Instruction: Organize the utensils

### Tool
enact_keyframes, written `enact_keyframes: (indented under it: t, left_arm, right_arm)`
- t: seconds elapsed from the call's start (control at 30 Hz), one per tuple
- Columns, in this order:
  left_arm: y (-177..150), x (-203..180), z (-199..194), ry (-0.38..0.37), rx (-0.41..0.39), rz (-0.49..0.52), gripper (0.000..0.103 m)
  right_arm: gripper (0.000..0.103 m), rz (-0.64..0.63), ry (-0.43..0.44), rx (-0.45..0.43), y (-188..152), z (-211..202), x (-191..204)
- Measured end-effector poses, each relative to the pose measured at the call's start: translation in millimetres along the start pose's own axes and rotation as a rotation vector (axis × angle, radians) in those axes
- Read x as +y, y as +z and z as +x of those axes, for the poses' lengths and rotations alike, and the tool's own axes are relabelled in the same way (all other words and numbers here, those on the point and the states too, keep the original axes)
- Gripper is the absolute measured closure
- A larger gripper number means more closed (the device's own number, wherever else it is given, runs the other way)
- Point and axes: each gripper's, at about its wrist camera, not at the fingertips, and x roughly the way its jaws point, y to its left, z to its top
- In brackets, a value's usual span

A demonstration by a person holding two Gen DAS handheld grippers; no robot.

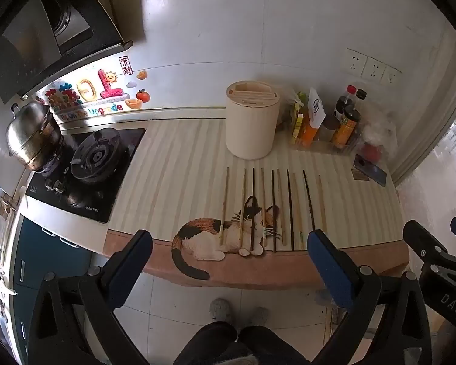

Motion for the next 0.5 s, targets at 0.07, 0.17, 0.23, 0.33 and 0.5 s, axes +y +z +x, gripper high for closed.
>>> enact_keyframes:
  t: [0.07, 0.17, 0.23, 0.33, 0.5]
  left_arm:
    - [0.0, -0.1, -0.1, 0.004, 0.000, -0.001, 0.000]
    - [0.5, -0.9, -1.1, 0.006, -0.002, -0.003, 0.000]
    - [-0.7, 0.0, -4.0, 0.004, -0.007, -0.004, 0.000]
    - [-0.9, 0.5, -5.6, 0.002, -0.008, -0.004, 0.000]
    - [-5.3, 4.4, -9.8, -0.005, -0.020, -0.002, 0.000]
  right_arm:
    - [0.000, 0.001, 0.002, 0.001, 0.0, 0.0, -0.1]
    - [0.000, -0.001, -0.001, 0.002, 0.0, -0.2, 0.0]
    - [0.000, -0.001, -0.001, 0.004, 0.1, 0.3, -0.1]
    - [0.000, -0.001, -0.002, 0.002, 0.2, 0.1, 0.1]
    - [0.000, -0.001, -0.003, -0.001, 0.4, 0.5, 0.0]
